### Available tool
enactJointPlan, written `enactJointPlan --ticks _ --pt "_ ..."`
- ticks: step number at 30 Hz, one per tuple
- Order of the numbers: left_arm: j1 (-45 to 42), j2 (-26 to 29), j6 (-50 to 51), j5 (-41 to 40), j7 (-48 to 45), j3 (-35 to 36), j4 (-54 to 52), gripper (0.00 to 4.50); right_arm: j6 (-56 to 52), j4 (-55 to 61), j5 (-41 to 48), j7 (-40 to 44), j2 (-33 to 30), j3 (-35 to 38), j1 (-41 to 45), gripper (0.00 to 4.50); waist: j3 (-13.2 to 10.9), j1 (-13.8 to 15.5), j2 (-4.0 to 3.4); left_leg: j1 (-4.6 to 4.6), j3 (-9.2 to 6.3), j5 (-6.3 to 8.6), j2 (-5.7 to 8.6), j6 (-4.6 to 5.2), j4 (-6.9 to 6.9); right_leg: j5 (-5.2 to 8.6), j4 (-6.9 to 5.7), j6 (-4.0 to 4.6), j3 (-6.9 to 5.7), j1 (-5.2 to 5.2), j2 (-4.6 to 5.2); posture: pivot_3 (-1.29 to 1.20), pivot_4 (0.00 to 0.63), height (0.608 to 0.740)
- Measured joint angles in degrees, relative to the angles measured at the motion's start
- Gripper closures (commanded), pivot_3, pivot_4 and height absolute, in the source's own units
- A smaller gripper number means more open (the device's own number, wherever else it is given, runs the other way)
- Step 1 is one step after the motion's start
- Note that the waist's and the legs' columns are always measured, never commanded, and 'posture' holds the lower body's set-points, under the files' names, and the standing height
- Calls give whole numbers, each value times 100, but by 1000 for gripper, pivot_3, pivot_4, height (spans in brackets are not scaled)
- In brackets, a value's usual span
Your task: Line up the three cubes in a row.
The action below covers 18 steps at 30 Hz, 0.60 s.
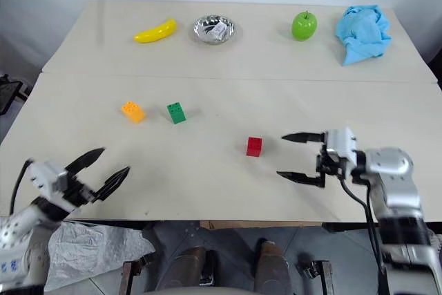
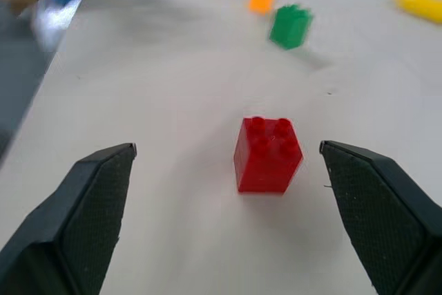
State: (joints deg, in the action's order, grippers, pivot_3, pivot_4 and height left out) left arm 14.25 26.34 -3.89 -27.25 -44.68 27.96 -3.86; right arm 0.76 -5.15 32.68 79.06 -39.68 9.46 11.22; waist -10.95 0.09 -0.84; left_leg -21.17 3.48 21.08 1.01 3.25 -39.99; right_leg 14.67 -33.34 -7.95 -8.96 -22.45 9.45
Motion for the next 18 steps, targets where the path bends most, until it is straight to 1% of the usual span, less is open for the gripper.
enactJointPlan --ticks 1,2,4,7,9,12,13,15,18 --pt "249 -121 -44 1 101 98 -25 0 -249 264 196 -204 31 131 -293 39 0 -1 0 6 4 1 -2 -1 -2 0 0 0 3 2 2 0 150 740" --pt "378 -189 -54 0 159 137 -47 0 -298 390 261 -326 106 228 -420 39 0 3 1 6 7 2 -4 -2 -3 0 2 -1 3 2 4 0 150 740" --pt "570 -343 -54 -5 290 147 -165 0 -297 582 298 -621 312 381 -630 39 0 8 2 10 8 20 -6 -34 -4 -1 0 -2 5 2 9 0 150 740" --pt "511 -380 44 6 492 -13 -530 0 -203 700 263 -884 497 457 -802 39 0 118 3 10 7 20 -6 -36 -6 -2 -9 -2 10 -5 14 0 150 740" --pt "192 -405 257 10 741 -237 -816 0 -174 766 246 -983 575 451 -818 39 2 174 -1 10 5 18 -4 -37 -9 -3 -16 0 12 -4 14 0 150 740" --pt "-513 -524 889 160 1343 -791 -1203 0 -170 890 222 -1086 618 425 -824 39 2 194 -2 9 5 13 5 -27 -9 -5 -22 1 16 -5 13 0 150 740" --pt "-765 -528 1221 262 1598 -1020 -1323 0 -182 968 219 -1113 622 410 -831 39 3 188 -2 10 6 0 7 -3 -8 -5 -24 1 16 -5 11 0 150 740" --pt "-1286 -543 1898 475 2059 -1471 -1438 0 -253 1118 233 -1147 622 364 -847 39 3 166 -3 10 7 -2 7 0 -8 -5 -25 1 16 -6 5 0 150 740" --pt "-1852 -633 2572 901 2549 -2085 -1452 0 -449 1363 273 -1218 622 213 -854 39 4 134 -4 9 10 -3 8 2 -6 -4 -22 1 16 -7 -2 0 150 740"
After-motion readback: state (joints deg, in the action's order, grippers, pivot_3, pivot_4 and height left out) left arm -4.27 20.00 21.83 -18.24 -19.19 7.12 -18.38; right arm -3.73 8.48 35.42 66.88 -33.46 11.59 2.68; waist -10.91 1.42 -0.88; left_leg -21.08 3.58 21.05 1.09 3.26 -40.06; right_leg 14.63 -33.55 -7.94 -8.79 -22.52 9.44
